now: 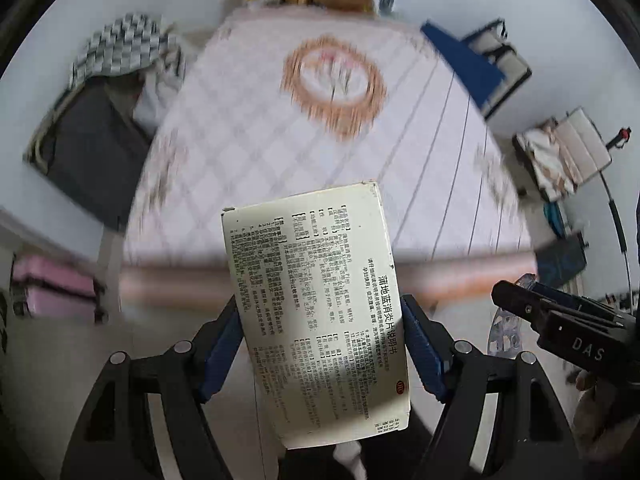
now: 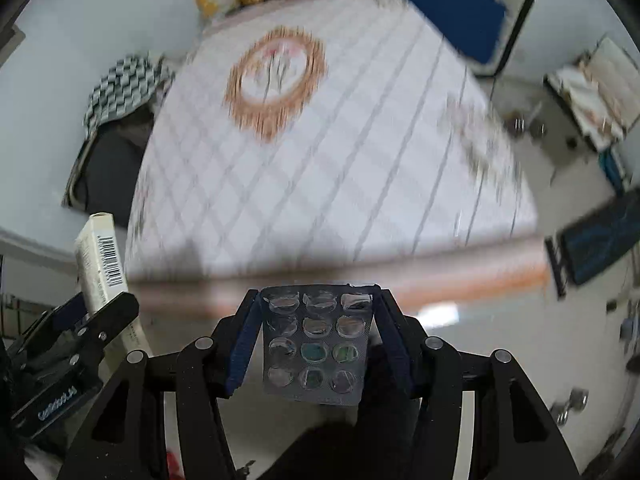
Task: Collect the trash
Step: 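Carry leaflet box and blister pack to the bin and release both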
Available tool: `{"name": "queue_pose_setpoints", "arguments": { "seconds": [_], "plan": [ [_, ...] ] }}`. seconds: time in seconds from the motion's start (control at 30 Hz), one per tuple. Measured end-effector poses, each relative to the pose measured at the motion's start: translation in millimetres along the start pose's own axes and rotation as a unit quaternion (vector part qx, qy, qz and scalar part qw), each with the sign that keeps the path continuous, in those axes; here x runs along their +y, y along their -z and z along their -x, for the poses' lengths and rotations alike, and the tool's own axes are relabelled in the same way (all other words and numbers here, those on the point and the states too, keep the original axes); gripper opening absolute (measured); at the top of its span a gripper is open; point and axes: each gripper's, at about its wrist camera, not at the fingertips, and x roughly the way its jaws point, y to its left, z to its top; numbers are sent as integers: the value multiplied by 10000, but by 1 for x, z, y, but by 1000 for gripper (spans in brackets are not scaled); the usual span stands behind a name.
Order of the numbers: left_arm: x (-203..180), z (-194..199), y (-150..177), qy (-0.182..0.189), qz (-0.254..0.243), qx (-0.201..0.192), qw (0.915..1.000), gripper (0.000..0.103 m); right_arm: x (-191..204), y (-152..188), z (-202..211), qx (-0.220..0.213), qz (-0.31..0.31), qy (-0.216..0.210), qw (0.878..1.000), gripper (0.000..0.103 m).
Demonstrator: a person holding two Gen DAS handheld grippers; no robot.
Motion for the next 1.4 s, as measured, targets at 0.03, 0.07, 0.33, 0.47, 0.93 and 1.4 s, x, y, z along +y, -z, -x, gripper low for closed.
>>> {"name": "queue_pose_setpoints", "arguments": {
  "seconds": [0.03,0.07,0.33,0.47,0.93,1.4],
  "plan": [
    [5,-7,15,11,31,153,9999,73,-1,27,-9,200,-13,-10,9998,59],
    [12,-19,33,14,88,365,9993,73,-3,45,-17,367,-70,-54,9993,59],
    [53,-143,116,-40,722,1395,9876,73,-36,152,-151,1564,-391,-444,9859,59],
    [73,-251,141,4,1003,1834,9779,73,-57,187,-247,1906,-570,-544,9785,59],
    [106,-446,211,582,1696,2463,9525,101,-89,225,-497,2473,-875,-885,9609,60],
    [111,-358,207,-635,1162,1610,9780,102,-70,226,-444,1877,141,-276,9817,100]
  ]
}}
